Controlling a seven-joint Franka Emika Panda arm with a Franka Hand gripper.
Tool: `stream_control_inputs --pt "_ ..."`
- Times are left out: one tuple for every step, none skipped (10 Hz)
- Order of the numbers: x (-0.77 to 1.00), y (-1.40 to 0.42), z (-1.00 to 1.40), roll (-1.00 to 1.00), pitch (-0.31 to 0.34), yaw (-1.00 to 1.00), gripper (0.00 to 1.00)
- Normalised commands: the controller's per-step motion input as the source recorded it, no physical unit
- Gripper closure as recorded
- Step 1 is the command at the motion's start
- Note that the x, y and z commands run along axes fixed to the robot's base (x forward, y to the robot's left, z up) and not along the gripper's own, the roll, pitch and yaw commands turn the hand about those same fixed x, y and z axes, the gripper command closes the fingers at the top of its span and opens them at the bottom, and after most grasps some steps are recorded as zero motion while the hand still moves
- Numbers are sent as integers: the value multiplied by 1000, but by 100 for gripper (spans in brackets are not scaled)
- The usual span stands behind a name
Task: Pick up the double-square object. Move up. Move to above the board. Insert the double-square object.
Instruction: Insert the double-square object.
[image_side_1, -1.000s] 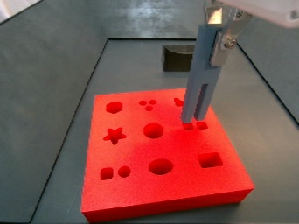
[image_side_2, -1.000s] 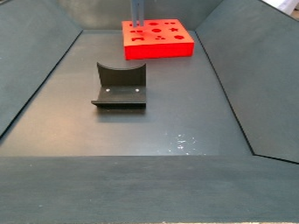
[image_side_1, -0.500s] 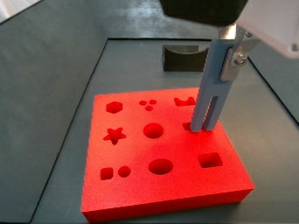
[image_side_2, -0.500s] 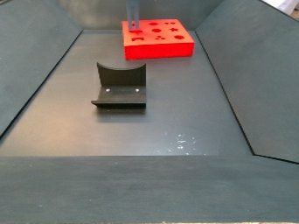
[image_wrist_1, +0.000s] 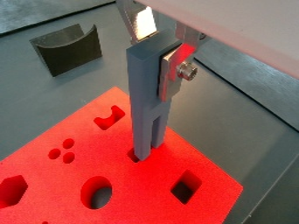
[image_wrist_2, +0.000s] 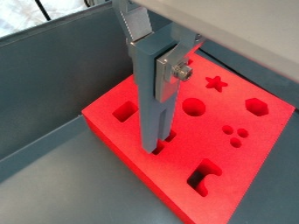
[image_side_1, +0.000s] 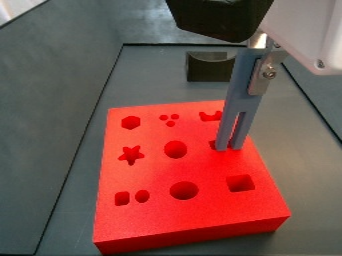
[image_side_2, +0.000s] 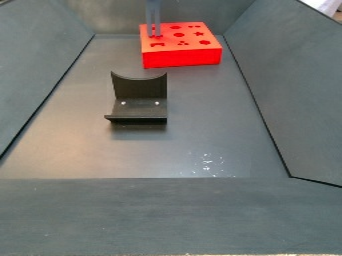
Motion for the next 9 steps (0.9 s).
stream_control_inputs --pt "-17 80 -63 0 0 74 100" --pt "-3 91 -60 0 0 63 100" --pt "0 134 -29 0 0 74 100" --pt "0 131 -29 0 0 77 100" --pt "-129 74 -63 0 -1 46 100" --pt "-271 0 -46 19 -34 34 100" --pt "-240 0 -34 1 -44 37 100" --pt "-200 -37 -20 0 -44 31 100" --pt "-31 -69 -71 0 -21 40 100"
